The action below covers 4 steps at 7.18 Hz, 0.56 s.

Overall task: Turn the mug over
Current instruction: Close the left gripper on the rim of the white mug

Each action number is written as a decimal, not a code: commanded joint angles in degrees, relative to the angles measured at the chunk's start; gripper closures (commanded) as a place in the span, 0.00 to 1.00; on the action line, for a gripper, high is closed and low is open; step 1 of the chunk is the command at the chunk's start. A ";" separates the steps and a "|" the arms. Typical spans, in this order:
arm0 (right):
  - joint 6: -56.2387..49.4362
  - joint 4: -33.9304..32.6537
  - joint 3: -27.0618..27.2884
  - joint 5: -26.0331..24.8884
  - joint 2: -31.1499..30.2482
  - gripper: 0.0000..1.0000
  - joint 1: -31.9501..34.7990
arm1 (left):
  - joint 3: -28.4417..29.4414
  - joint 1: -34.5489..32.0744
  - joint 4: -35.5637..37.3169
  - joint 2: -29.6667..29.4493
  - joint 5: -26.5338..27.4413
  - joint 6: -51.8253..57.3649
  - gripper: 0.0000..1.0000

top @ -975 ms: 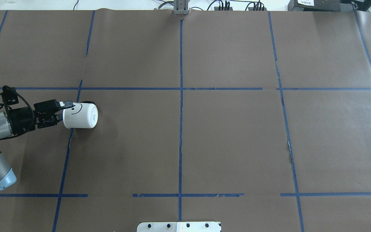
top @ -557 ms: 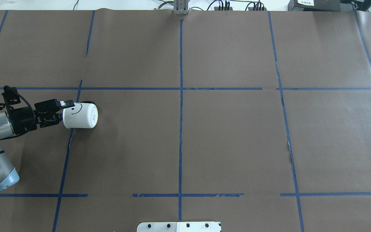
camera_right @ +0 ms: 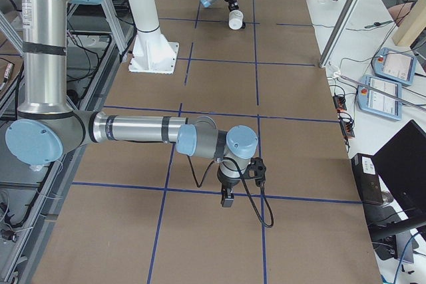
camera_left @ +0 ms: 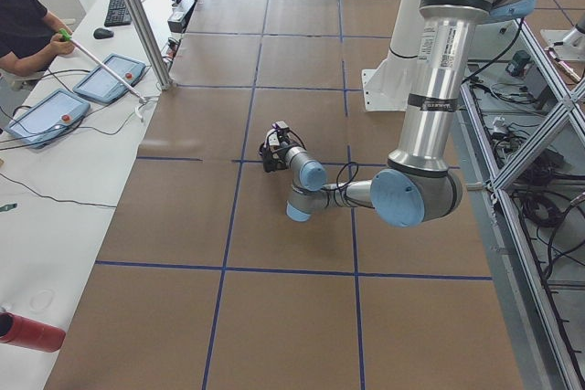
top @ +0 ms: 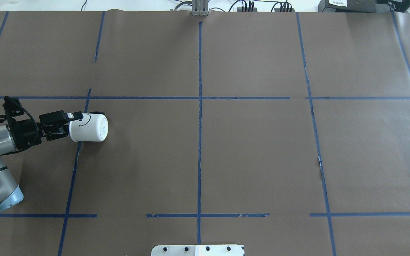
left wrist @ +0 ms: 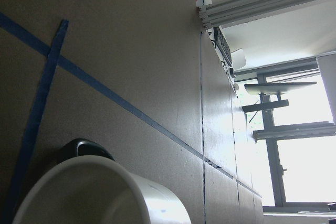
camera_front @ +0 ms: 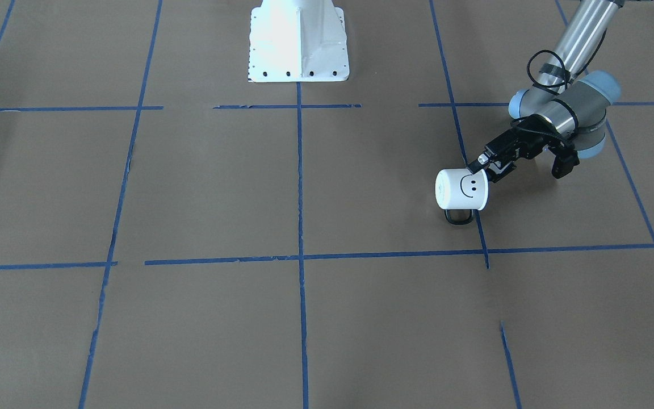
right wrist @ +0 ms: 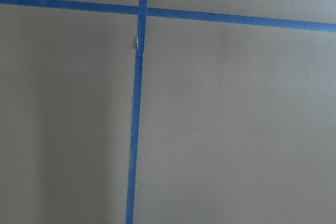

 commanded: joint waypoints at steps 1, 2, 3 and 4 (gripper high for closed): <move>0.00 0.00 0.00 0.00 0.00 0.00 0.00 | 0.00 0.23 0.15 0.04 -0.28 0.33 0.62; 0.00 0.00 0.00 0.00 0.00 0.00 0.00 | -0.17 0.32 0.24 -0.05 -0.28 0.42 0.97; 0.00 0.00 0.00 0.00 0.00 0.00 0.00 | -0.61 0.49 0.24 -0.14 -0.28 0.59 1.00; 0.00 0.00 0.00 0.00 0.00 0.00 0.00 | -0.79 0.50 0.24 -0.23 -0.28 0.51 1.00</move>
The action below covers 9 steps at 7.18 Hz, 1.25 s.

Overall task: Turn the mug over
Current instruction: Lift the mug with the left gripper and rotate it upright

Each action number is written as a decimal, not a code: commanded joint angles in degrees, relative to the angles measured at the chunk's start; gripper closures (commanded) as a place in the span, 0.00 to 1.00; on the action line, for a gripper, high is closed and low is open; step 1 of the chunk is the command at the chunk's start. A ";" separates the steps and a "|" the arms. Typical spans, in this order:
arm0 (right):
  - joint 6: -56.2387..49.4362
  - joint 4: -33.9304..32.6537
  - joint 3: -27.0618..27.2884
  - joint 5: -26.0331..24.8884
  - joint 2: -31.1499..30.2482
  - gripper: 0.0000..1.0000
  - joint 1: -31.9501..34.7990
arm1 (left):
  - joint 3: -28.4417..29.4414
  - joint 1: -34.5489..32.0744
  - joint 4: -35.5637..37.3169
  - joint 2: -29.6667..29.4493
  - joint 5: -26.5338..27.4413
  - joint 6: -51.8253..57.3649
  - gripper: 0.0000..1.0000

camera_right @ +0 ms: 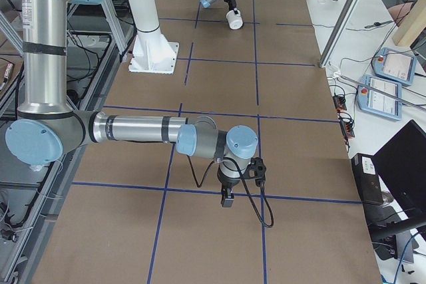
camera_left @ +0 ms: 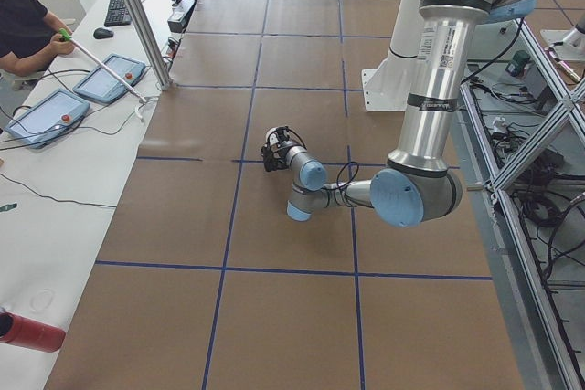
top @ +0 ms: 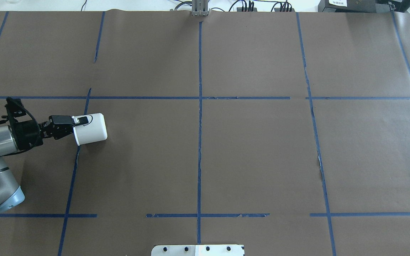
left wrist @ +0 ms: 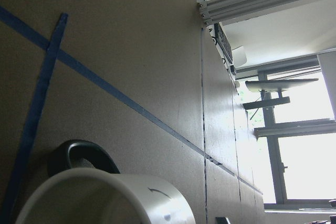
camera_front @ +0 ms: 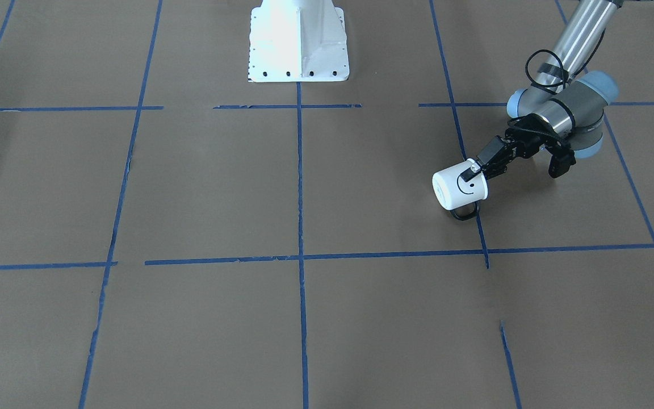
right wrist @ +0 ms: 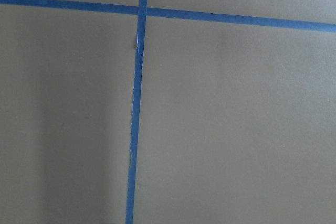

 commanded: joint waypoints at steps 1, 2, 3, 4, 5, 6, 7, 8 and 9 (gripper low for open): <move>0.00 0.00 0.00 0.00 0.00 0.00 0.00 | -1.26 0.08 0.11 -0.10 -0.01 -0.77 1.00; 0.00 0.00 0.00 0.00 0.00 0.00 0.00 | -3.44 -0.01 1.68 -0.10 -0.01 -1.47 1.00; 0.00 0.00 0.00 0.00 0.00 0.00 0.00 | -7.29 -0.01 7.70 -0.18 -0.01 -1.56 1.00; 0.00 0.00 0.00 0.00 0.00 0.00 0.00 | -11.60 0.08 19.16 -1.58 -0.01 -1.39 1.00; 0.00 0.00 0.00 0.00 0.00 0.00 0.00 | -14.60 0.08 28.93 -4.90 0.08 -1.48 1.00; 0.00 0.00 0.00 0.00 0.00 0.00 0.00 | -16.63 0.16 40.86 -9.37 0.08 -1.48 1.00; 0.00 0.00 0.00 0.00 0.00 0.00 0.00 | -18.74 0.51 56.47 -16.11 -0.01 -1.39 1.00; 0.00 0.00 0.00 0.00 0.00 0.00 0.00 | -19.28 1.04 66.89 -21.49 -0.09 -1.30 1.00; 0.00 0.00 0.00 0.00 0.00 0.00 0.00 | -19.29 1.91 71.52 -24.24 -0.01 -1.21 1.00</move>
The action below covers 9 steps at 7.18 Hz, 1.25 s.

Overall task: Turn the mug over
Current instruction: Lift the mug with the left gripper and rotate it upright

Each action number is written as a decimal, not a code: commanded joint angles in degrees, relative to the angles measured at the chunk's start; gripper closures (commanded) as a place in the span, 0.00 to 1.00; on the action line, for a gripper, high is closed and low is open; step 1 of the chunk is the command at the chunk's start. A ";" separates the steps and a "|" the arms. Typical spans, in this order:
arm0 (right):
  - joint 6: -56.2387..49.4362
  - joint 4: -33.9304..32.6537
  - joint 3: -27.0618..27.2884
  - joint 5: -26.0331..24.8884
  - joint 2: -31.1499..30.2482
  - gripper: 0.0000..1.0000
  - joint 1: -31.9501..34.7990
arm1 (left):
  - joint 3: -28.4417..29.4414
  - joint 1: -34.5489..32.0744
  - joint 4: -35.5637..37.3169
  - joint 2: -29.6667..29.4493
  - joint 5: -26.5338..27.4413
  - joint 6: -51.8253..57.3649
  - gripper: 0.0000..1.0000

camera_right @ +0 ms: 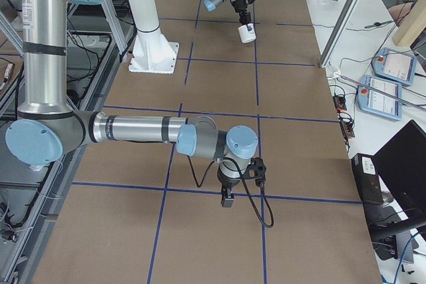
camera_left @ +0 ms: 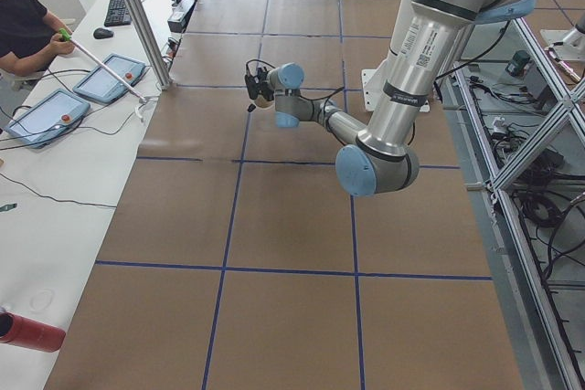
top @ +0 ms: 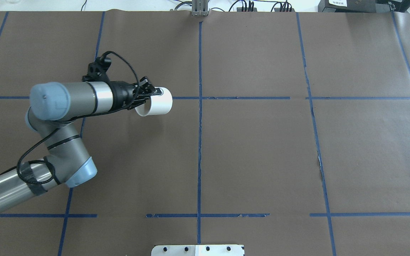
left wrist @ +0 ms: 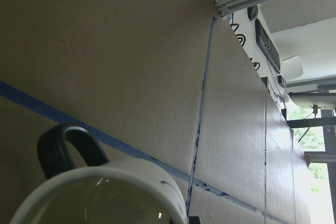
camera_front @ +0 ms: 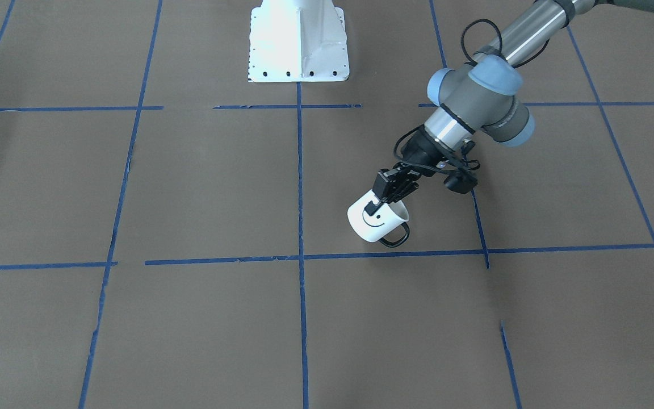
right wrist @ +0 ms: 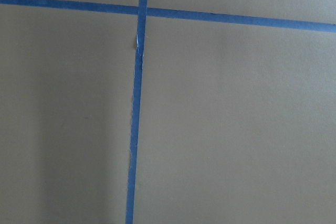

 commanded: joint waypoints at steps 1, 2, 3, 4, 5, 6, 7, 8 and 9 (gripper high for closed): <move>0.00 0.00 0.00 0.00 0.00 0.00 0.00 | 1.40 2.82 20.36 -10.08 -1.55 2.64 1.00; 0.00 0.00 0.00 0.00 0.00 0.00 0.00 | 4.11 3.44 33.08 -17.61 -2.87 6.84 1.00; 0.00 0.00 0.00 0.00 0.00 0.00 0.00 | 8.23 3.80 39.65 -23.25 -2.79 8.36 1.00; 0.00 0.00 0.00 0.00 0.00 0.00 0.00 | 13.93 4.50 44.94 -28.18 -2.70 8.55 1.00; 0.00 0.00 0.00 0.00 0.00 0.00 0.00 | 14.42 4.51 51.43 -30.67 -2.70 11.16 1.00; 0.00 0.00 0.00 0.00 0.00 0.00 0.00 | 15.73 4.51 56.02 -32.87 -2.53 11.53 1.00; 0.00 0.00 0.00 0.00 0.00 0.00 0.00 | 16.61 4.68 61.81 -34.28 -2.44 15.28 1.00; 0.00 0.00 0.00 0.00 0.00 0.00 0.00 | 17.06 5.73 62.56 -34.21 -2.27 15.58 1.00; 0.00 0.00 0.00 0.00 0.00 0.00 0.00 | 17.32 6.52 62.39 -34.21 -2.35 15.76 1.00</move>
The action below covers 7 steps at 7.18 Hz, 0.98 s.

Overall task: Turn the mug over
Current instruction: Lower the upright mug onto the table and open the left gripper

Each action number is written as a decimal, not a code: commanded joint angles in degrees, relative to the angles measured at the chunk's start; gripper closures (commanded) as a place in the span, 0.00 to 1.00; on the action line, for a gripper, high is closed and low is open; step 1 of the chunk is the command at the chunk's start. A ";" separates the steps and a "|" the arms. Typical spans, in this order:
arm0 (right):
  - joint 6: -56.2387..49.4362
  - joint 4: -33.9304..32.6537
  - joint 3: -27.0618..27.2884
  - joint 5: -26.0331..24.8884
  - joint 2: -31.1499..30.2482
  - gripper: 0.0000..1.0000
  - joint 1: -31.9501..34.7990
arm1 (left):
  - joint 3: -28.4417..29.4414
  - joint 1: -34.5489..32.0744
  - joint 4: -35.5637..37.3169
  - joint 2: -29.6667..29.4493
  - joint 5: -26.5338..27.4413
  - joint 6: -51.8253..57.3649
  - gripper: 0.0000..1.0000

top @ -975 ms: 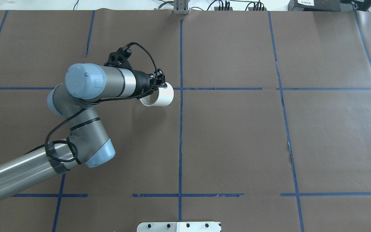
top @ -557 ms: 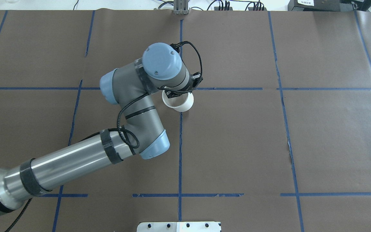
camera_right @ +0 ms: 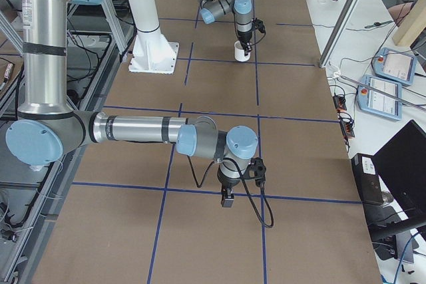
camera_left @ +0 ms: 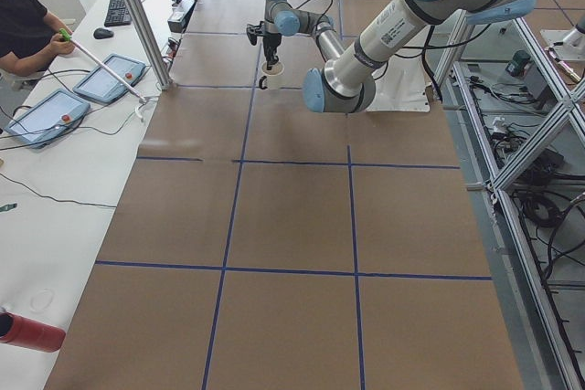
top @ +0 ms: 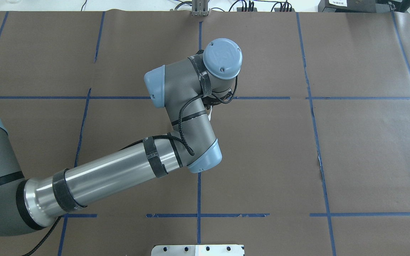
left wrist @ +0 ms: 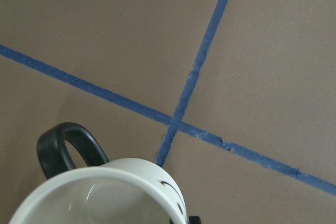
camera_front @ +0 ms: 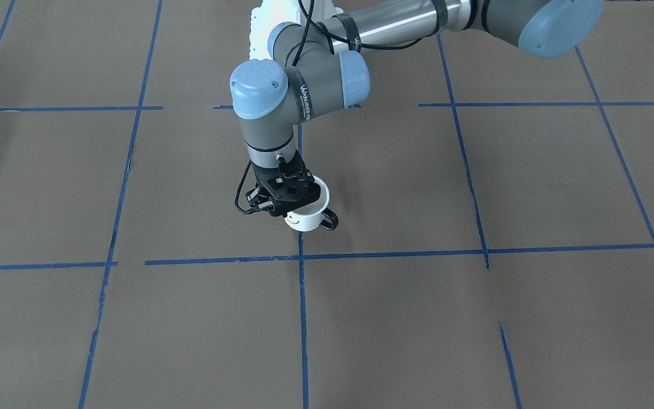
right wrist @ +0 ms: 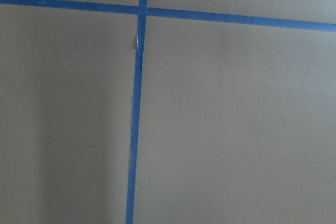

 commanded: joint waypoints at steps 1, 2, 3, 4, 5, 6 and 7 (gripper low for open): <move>0.00 0.00 0.00 0.00 0.00 0.00 0.00 | 0.51 1.72 0.81 -0.26 -0.08 0.76 1.00; 0.00 0.00 0.00 0.00 0.00 0.00 0.00 | 0.51 1.81 -0.15 -0.17 0.01 0.76 1.00; 0.00 0.00 0.00 0.00 0.00 0.00 0.00 | 0.42 1.99 -0.16 0.09 0.01 0.76 1.00; 0.00 0.00 0.00 0.00 0.00 0.00 0.00 | 0.33 2.17 -0.16 0.44 0.01 0.76 1.00; 0.00 0.00 0.00 0.00 0.00 0.00 0.00 | 0.24 2.17 -0.08 0.53 0.09 0.76 1.00; 0.00 0.00 0.00 0.00 0.00 0.00 0.00 | 0.15 2.17 -0.07 0.88 0.01 0.76 1.00; 0.00 0.00 0.00 0.00 0.00 0.00 0.00 | 0.15 2.25 -0.07 1.15 0.09 0.76 1.00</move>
